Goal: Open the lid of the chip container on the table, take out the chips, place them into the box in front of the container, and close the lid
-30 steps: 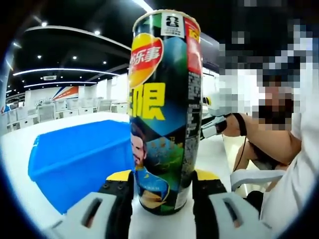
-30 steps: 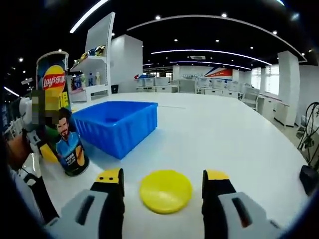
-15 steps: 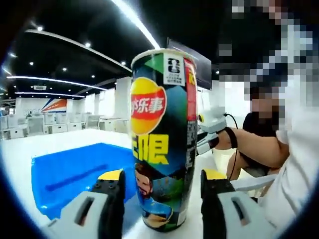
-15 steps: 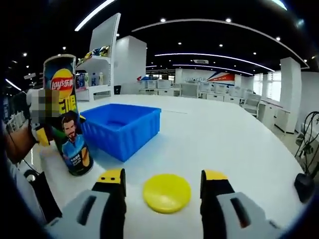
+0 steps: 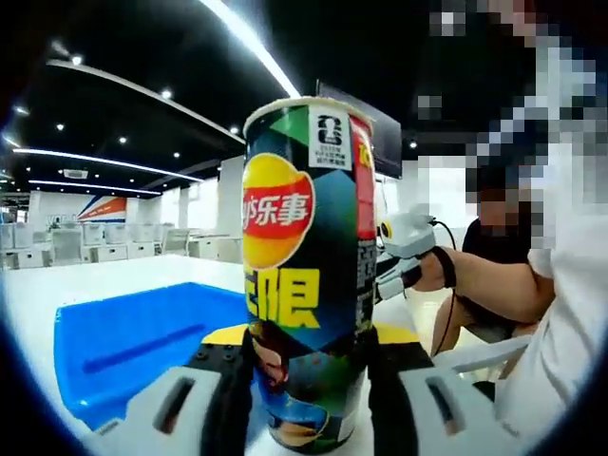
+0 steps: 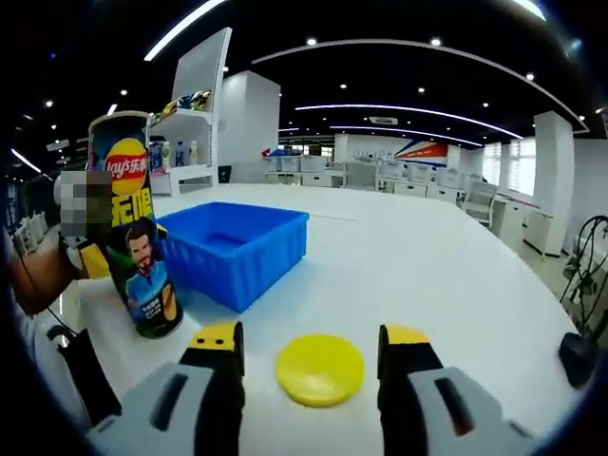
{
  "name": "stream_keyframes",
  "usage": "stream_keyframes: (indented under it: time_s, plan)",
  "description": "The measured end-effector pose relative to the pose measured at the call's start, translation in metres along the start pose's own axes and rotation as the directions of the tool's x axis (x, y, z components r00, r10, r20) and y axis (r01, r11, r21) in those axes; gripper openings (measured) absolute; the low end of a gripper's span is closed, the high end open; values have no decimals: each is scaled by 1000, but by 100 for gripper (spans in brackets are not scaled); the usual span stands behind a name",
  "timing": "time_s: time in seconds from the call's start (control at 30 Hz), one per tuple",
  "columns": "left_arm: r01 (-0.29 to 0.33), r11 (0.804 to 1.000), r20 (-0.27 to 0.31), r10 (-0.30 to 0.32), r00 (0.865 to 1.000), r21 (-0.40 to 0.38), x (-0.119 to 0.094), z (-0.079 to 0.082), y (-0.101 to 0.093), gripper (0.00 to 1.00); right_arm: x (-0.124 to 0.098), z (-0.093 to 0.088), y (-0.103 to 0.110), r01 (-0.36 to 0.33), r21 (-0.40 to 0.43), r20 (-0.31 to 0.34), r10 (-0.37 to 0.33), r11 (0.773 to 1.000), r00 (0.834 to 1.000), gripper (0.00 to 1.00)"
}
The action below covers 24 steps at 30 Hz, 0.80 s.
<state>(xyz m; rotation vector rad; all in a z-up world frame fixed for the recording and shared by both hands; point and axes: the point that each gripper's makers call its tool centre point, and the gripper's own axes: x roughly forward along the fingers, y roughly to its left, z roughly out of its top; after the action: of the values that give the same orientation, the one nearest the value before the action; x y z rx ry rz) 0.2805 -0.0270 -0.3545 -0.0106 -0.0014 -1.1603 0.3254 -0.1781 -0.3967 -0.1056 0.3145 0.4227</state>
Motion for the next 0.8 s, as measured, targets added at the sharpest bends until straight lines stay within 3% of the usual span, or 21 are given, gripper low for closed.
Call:
stream_keyframes:
  time_s: [0.1, 0.27, 0.47, 0.6, 0.67, 0.8]
  plan:
    - [4, 1000, 7, -4, 1000, 6, 0, 0, -1, 48, 0, 1, 0, 0, 9, 5, 0, 1000, 1000, 54]
    - [13, 1000, 4, -13, 1000, 17, -1, 1, -5, 48, -7, 18, -17, 65, 85, 93, -73, 994, 993, 46]
    - [9, 998, -49, -6, 999, 69, -3, 6, -3, 47, -14, 25, -22, 69, 120, 124, -84, 990, 989, 46]
    - [8, 998, -34, -5, 999, 69, -5, 18, 0, 47, -15, 29, -20, 50, 143, 149, -71, 988, 986, 46]
    - [-22, 993, -72, 31, 997, 120, -7, 18, 8, 47, -15, 29, -18, 43, 151, 152, -66, 988, 986, 46]
    - [-15, 974, -165, 53, 985, 224, -15, 18, 11, 47, -18, 29, -15, 36, 146, 155, -59, 989, 986, 46]
